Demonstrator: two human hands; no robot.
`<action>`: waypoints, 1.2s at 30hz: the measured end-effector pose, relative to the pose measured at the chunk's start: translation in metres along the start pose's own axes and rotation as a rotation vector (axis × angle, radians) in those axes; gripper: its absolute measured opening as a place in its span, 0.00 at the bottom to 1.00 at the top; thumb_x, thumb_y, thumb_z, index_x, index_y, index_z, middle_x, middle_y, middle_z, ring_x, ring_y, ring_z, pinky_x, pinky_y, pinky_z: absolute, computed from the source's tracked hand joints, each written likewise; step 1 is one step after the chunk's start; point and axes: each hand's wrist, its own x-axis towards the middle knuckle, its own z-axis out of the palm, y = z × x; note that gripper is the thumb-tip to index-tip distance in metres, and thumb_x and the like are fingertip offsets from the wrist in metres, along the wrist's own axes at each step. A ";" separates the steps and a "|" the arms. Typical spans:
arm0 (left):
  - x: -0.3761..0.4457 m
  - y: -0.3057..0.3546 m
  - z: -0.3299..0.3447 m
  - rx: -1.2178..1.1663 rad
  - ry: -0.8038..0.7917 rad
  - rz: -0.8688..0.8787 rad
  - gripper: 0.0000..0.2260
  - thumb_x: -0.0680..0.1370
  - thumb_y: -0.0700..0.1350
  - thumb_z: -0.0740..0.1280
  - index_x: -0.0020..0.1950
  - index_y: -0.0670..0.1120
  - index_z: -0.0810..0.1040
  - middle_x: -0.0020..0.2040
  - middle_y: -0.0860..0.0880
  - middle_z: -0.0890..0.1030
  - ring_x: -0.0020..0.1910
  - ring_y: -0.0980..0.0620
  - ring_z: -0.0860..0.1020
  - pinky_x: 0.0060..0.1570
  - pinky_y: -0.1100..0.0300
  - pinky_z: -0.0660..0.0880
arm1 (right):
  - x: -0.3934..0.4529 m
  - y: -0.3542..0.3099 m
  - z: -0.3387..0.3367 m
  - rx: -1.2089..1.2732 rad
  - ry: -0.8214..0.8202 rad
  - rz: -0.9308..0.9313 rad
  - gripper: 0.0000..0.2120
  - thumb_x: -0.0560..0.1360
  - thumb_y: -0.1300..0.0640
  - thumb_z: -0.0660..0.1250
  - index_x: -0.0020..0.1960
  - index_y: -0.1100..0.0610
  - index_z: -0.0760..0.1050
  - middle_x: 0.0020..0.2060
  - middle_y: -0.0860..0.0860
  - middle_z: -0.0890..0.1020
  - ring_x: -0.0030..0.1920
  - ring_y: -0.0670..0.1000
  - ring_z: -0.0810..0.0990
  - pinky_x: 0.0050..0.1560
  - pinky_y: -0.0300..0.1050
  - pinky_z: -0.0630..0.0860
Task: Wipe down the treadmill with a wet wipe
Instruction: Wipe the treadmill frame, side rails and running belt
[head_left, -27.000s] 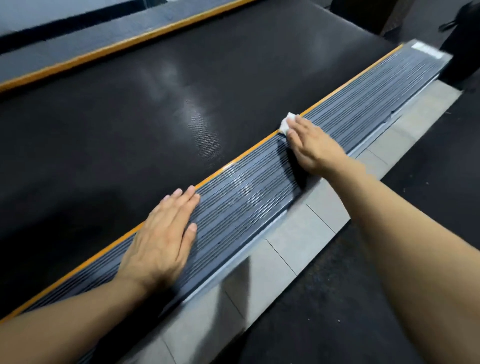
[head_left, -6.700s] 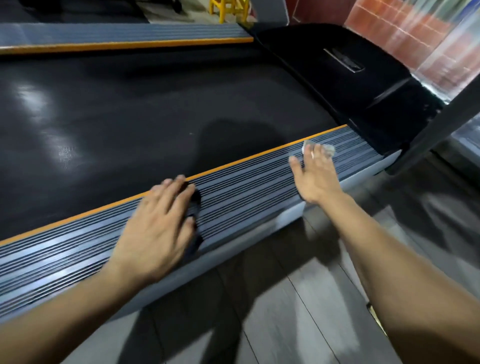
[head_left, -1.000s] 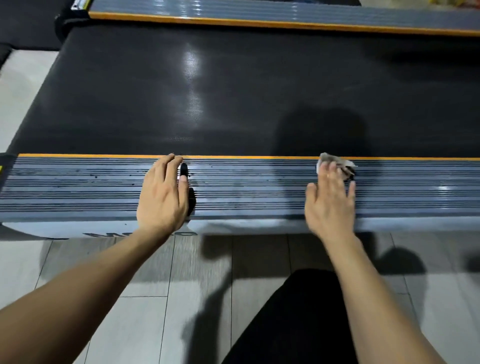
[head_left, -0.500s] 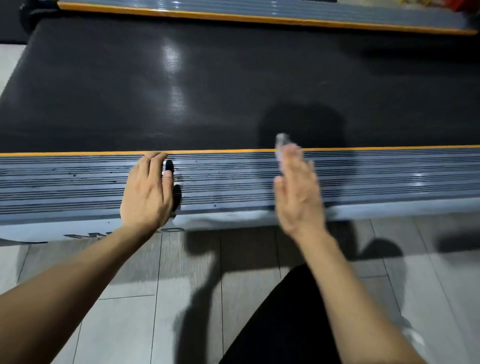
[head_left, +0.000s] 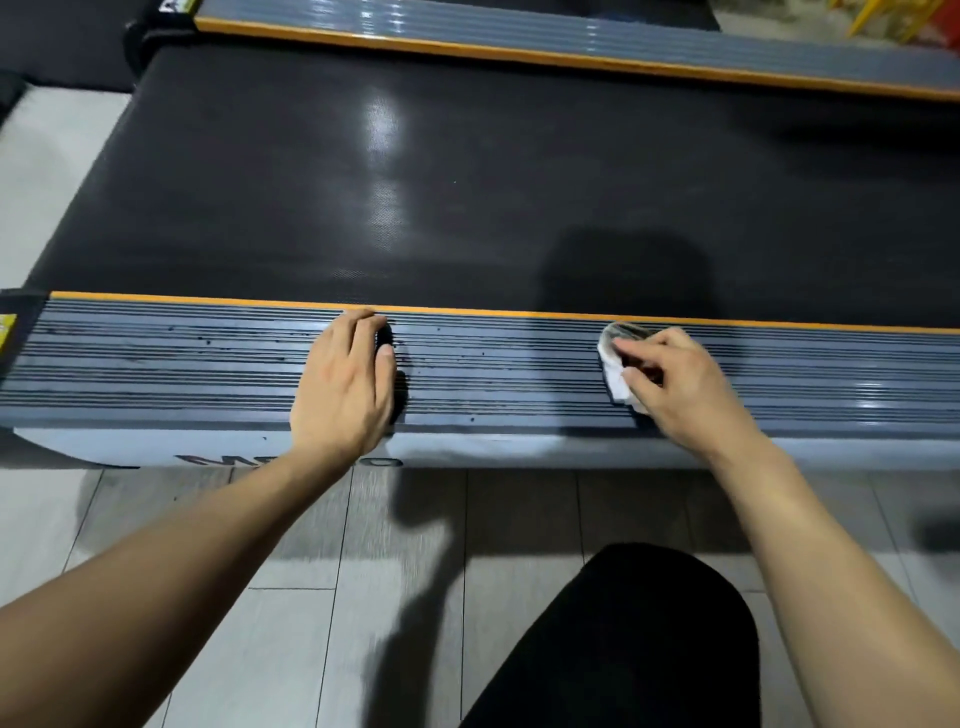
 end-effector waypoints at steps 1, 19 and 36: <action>0.000 0.000 0.000 -0.001 0.001 0.002 0.16 0.85 0.45 0.53 0.64 0.38 0.73 0.64 0.41 0.74 0.62 0.42 0.72 0.66 0.48 0.68 | 0.000 0.003 0.002 -0.105 0.065 -0.024 0.16 0.78 0.53 0.66 0.64 0.53 0.80 0.52 0.51 0.78 0.52 0.56 0.75 0.56 0.51 0.71; 0.000 -0.001 0.000 -0.085 0.026 -0.013 0.18 0.85 0.46 0.53 0.68 0.39 0.73 0.67 0.41 0.74 0.67 0.42 0.71 0.71 0.51 0.66 | 0.019 -0.178 0.123 -0.108 0.207 -0.351 0.15 0.73 0.59 0.63 0.58 0.57 0.80 0.51 0.54 0.78 0.50 0.57 0.74 0.48 0.50 0.71; -0.063 -0.042 -0.022 0.078 0.024 -0.260 0.20 0.84 0.50 0.53 0.73 0.43 0.69 0.74 0.40 0.68 0.73 0.37 0.65 0.74 0.38 0.58 | -0.016 -0.055 0.059 0.055 0.294 0.113 0.09 0.77 0.64 0.63 0.50 0.61 0.82 0.45 0.61 0.78 0.47 0.59 0.75 0.50 0.56 0.75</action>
